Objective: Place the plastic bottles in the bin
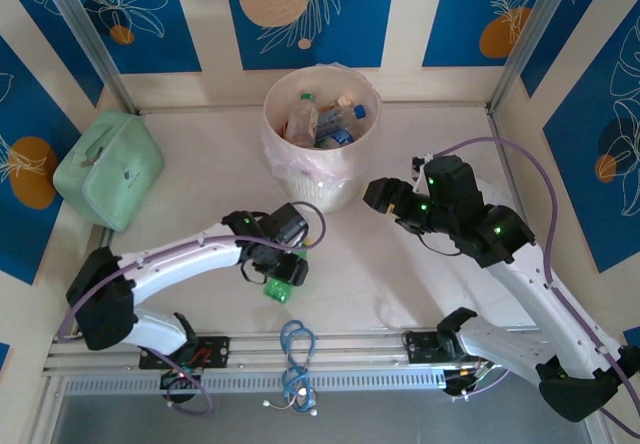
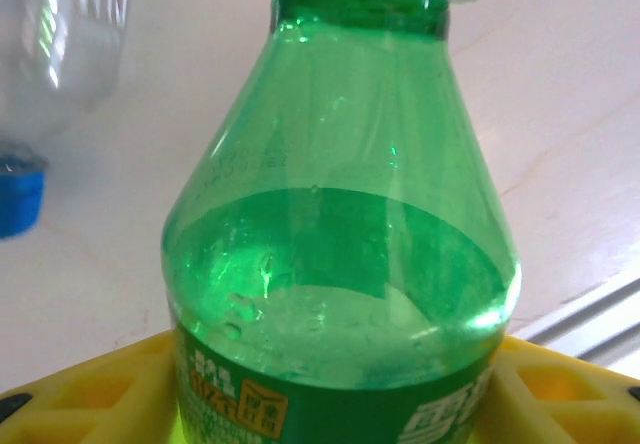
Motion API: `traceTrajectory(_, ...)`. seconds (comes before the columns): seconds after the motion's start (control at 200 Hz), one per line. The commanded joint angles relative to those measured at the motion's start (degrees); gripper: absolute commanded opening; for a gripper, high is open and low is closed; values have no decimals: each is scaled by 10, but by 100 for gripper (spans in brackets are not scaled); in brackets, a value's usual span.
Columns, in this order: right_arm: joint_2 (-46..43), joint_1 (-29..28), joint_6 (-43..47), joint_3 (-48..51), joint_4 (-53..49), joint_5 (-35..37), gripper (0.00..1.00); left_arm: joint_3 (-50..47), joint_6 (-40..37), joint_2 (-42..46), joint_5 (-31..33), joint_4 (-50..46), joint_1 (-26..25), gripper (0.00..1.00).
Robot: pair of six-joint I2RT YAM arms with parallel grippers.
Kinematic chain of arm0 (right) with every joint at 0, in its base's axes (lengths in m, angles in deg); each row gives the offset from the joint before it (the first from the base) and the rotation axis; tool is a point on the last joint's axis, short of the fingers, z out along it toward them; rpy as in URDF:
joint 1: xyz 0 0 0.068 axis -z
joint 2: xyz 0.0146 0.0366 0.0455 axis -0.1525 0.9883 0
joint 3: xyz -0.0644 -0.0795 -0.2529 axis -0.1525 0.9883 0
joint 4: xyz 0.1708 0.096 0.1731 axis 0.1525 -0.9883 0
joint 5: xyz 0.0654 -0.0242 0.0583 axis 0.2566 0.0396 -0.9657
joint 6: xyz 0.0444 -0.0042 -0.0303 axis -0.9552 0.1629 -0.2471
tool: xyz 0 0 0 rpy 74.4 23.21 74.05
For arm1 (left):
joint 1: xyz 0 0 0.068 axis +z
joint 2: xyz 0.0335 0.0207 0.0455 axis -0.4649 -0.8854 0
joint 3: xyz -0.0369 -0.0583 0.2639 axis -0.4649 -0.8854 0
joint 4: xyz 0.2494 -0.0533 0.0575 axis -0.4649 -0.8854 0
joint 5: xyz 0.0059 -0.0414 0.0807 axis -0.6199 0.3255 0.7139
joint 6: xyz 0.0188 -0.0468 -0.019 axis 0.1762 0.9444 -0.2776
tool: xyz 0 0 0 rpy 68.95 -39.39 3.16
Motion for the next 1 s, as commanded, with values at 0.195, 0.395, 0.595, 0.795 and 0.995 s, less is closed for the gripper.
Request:
traceTrajectory(0.195, 27, -25, 6, -19, 16, -48, 71, 123, -61, 73, -24, -39, -6, 58)
traceTrajectory(0.395, 78, -62, 27, -68, 13, -49, 71, 158, -86, 100, -70, -29, -6, 57)
traceTrajectory(0.595, 124, -82, 41, -115, 23, -52, 70, 171, -111, 110, -102, -31, -6, 56)
traceTrajectory(0.795, 151, -102, 44, -127, 30, -45, 61, 174, -112, 126, -98, -17, -6, 56)
traceTrajectory(0.995, 162, -117, 45, -132, 28, -40, 57, 173, -112, 127, -105, -10, -6, 56)
